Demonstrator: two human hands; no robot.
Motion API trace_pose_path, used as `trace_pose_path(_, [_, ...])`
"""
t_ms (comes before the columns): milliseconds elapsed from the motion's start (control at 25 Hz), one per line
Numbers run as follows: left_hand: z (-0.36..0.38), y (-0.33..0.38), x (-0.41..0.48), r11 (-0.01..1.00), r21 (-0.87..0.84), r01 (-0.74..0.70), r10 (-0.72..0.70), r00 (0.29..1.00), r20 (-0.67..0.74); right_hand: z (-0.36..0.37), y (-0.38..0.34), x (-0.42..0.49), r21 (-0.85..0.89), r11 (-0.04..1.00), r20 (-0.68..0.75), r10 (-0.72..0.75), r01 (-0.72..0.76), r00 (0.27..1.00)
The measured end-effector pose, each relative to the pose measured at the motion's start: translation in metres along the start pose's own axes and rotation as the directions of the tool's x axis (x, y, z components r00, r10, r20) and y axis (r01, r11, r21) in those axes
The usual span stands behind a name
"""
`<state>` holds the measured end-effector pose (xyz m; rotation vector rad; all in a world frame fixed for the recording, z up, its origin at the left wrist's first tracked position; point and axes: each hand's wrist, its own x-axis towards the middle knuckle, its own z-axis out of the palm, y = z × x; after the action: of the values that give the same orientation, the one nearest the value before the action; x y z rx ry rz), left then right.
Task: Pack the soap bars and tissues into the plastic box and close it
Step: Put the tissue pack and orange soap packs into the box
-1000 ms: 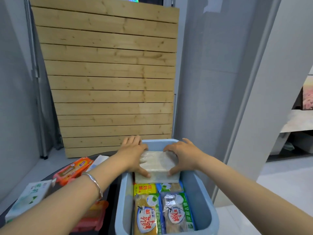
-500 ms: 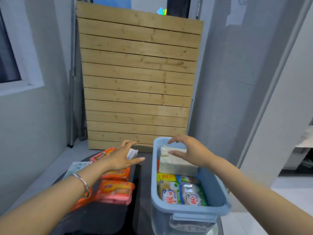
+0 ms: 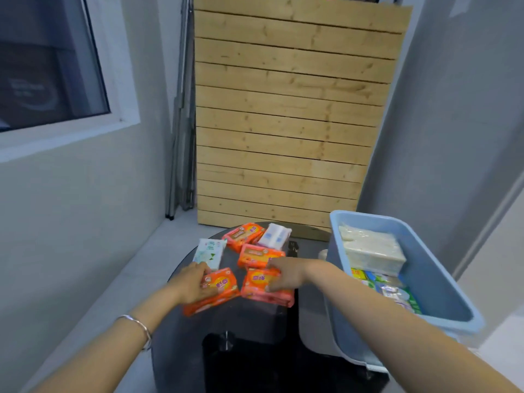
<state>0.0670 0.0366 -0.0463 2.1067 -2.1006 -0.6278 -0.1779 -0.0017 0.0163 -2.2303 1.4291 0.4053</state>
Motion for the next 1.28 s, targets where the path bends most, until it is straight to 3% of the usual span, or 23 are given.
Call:
trace_pose_path(200, [0.011,-0.005,-0.007,0.998,-0.068,-0.001,0.0,1.0,-0.009,0.037,-0.001,0.019,0.209,0.978,-0.104,0.03,-0.007,0.994])
trace_pose_path(320, [0.014,-0.001,-0.014,0.986,-0.167,0.004,-0.006,1.0,-0.013,0.049,0.003,0.022,0.188,0.98,-0.201,0.107,-0.069,0.974])
trace_pose_path(440, [0.018,0.005,-0.02,0.978,-0.206,-0.003,-0.01,0.998,-0.062,0.055,-0.001,0.021,0.216,0.967,-0.194,0.179,-0.136,0.965])
trace_pose_path(640, [0.022,0.008,-0.029,0.952,-0.298,0.064,-0.092,0.993,-0.079,0.072,-0.014,0.001,0.31,0.949,-0.258,0.145,-0.06,0.955])
trace_pose_path(800, [0.007,0.024,-0.034,0.759,-0.645,0.09,-0.181,0.98,-0.077,0.033,-0.028,-0.028,0.504,0.848,-0.524,0.151,0.162,0.838])
trace_pose_path(1000, [-0.036,0.091,-0.033,0.435,-0.9,-0.004,-0.11,0.992,-0.057,-0.051,0.005,-0.086,0.665,0.642,-0.698,0.353,0.382,0.623])
trace_pose_path(1120, [-0.041,0.131,-0.036,0.343,-0.939,-0.002,-0.031,0.999,-0.014,-0.065,0.059,-0.116,0.712,0.657,-0.653,0.491,0.248,0.576])
trace_pose_path(1280, [-0.031,0.164,-0.038,0.31,-0.951,-0.007,0.026,1.0,0.001,-0.039,0.112,-0.124,0.756,0.651,-0.45,0.591,-0.066,0.67])
